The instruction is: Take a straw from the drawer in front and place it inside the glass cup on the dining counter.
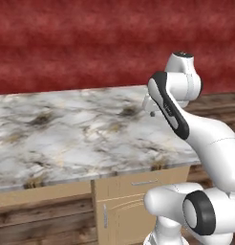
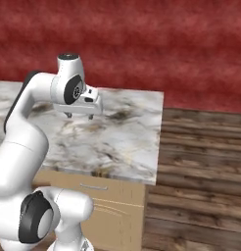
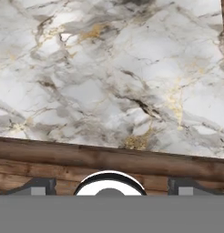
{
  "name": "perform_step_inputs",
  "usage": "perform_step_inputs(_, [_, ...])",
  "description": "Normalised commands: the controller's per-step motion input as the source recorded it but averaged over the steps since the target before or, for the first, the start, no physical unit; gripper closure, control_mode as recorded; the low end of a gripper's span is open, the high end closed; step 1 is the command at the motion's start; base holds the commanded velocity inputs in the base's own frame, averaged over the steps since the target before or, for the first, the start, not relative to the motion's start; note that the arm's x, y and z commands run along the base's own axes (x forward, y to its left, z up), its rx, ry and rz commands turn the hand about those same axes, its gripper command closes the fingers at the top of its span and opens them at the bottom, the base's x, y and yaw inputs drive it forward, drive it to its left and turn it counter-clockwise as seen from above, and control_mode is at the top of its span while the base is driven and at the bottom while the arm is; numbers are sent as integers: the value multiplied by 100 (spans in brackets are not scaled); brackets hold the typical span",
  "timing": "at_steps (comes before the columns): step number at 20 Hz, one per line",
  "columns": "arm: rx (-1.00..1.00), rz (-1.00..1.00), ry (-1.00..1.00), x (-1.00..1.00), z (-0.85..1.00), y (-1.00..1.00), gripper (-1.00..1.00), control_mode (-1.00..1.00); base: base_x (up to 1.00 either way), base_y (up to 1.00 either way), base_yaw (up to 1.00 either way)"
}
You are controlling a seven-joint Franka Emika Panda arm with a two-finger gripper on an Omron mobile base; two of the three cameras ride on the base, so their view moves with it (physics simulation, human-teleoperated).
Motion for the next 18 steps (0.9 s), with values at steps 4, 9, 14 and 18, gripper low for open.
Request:
perform_step_inputs(4, [0,0,0,0,0,0,-100,100,-14,-43,4])
perform_step_inputs(9, [0,0,0,0,0,0,-100,100,0,-84,26])
perform_step_inputs(14, [0,0,0,0,0,0,-100,100,0,-90,27])
perform_step_inputs(18, [0,0,0,0,0,0,-100,100,0,-81,29])
